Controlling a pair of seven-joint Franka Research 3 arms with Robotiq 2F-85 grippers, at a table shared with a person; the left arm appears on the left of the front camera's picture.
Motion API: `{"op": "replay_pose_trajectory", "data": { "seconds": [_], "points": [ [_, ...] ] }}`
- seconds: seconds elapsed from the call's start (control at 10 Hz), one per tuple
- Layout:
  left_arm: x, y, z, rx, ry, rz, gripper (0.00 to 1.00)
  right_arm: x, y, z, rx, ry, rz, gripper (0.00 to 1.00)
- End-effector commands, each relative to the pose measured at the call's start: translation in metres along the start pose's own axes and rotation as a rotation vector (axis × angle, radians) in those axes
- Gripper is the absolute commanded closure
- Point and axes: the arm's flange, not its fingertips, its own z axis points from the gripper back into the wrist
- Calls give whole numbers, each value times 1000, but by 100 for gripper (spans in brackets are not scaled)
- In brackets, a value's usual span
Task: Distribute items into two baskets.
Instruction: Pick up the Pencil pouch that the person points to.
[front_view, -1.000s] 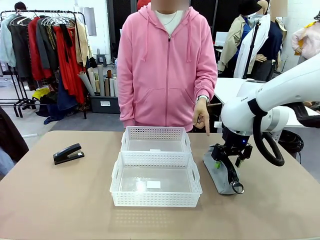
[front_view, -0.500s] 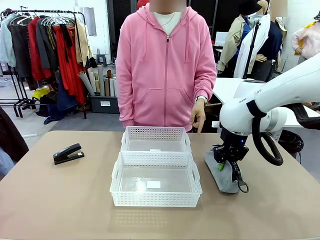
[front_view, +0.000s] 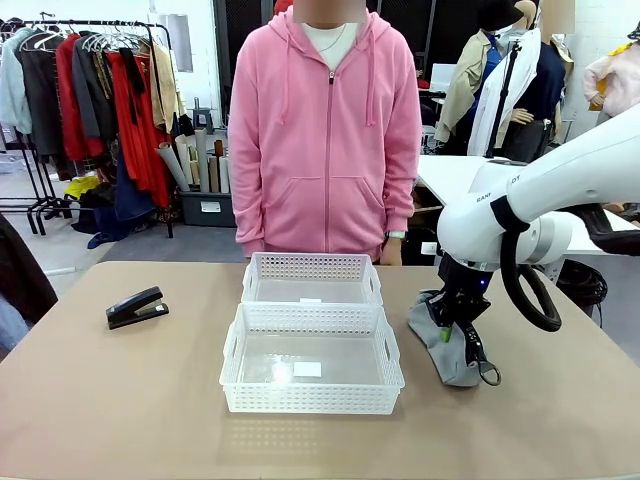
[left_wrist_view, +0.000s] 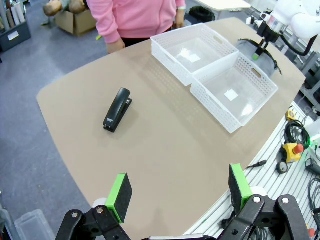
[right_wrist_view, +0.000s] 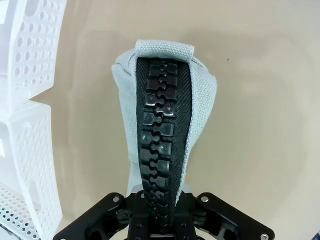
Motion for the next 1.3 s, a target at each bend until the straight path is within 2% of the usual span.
{"op": "replay_pose_trajectory", "data": {
  "seconds": [0.0,0.5,0.7,0.8,1.0,1.2],
  "points": [
    [0,0,0,-5,-6,-1,0,0,0,0,-24,0,-2,100],
    [0,0,0,-5,-6,-1,0,0,0,0,-6,0,6,100],
    [0,0,0,-5,-6,-1,0,-1,12,36,-95,30,205,100],
    [0,0,0,-5,-6,-1,0,-5,15,59,-102,28,281,100],
    [0,0,0,-5,-6,-1,0,-17,28,105,-94,57,410,100],
    [0,0,0,-5,-6,-1,0,-35,39,146,-103,65,475,100]
  ]
}}
